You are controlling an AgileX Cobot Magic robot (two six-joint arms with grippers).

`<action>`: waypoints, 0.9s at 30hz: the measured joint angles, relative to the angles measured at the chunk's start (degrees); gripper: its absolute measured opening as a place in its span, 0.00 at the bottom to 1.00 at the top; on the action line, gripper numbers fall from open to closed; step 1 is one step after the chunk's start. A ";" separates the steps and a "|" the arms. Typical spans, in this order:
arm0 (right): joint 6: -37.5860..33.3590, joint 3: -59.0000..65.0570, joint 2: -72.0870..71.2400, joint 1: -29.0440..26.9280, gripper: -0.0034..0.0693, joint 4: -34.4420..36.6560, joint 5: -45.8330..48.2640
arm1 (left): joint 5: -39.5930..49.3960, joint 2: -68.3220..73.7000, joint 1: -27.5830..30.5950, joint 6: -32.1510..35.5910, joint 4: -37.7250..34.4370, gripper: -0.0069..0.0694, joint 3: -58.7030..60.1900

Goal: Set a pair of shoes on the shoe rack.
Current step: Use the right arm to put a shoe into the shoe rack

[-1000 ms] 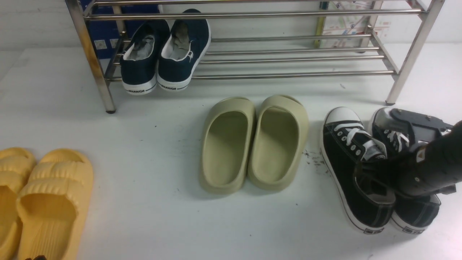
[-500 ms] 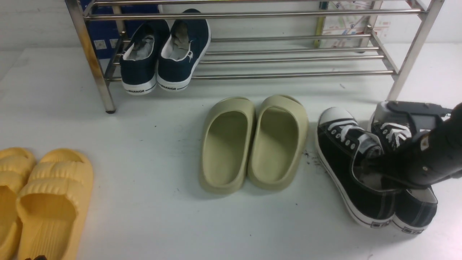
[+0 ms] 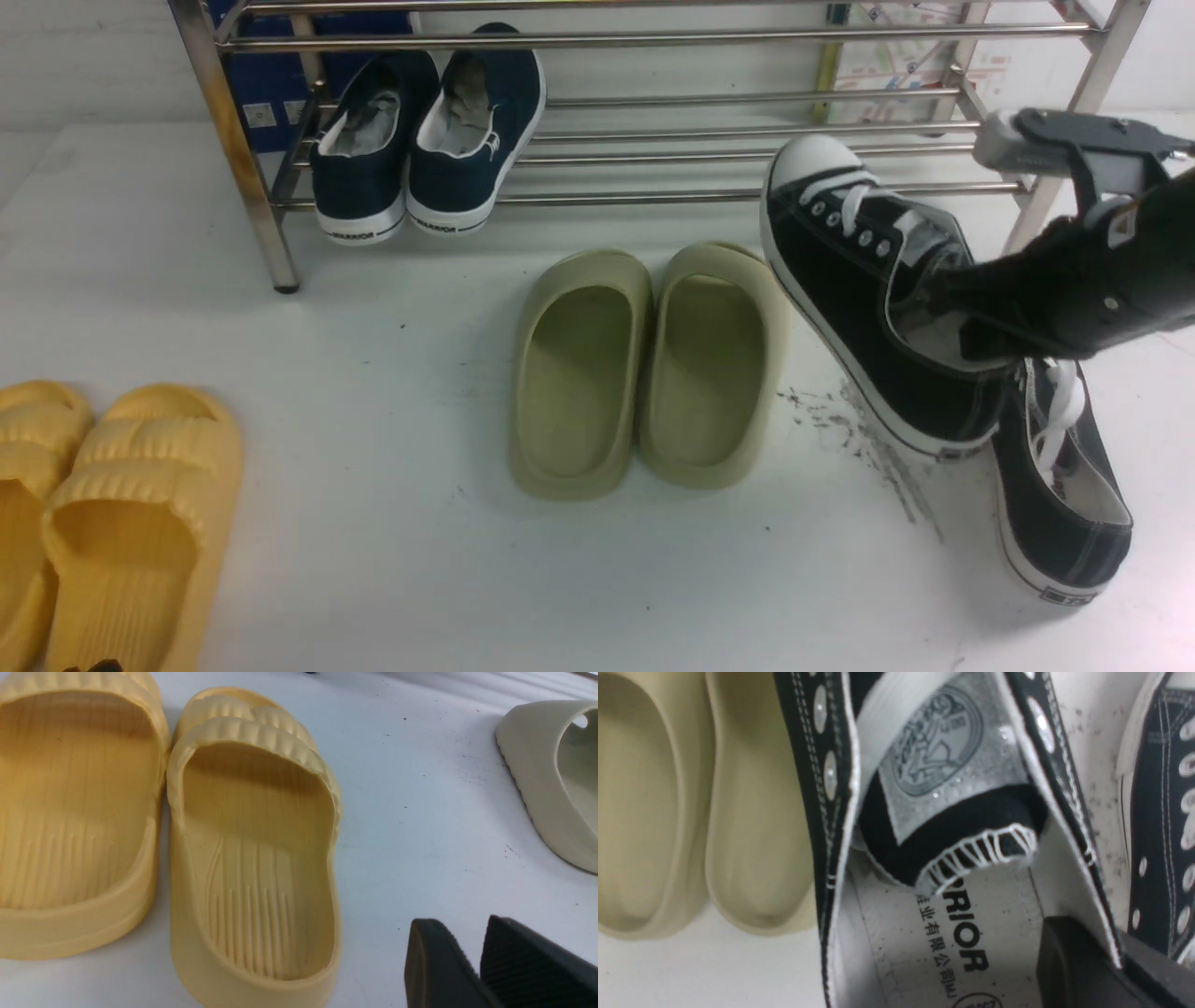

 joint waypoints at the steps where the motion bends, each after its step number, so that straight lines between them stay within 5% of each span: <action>1: 0.00 -0.52 0.34 -0.05 0.07 0.00 -0.09 | 0.00 0.00 0.00 0.00 0.00 0.32 0.00; 27: 0.12 -32.35 27.60 -3.97 0.07 0.64 -0.24 | 0.00 0.00 0.00 0.00 0.00 0.35 0.00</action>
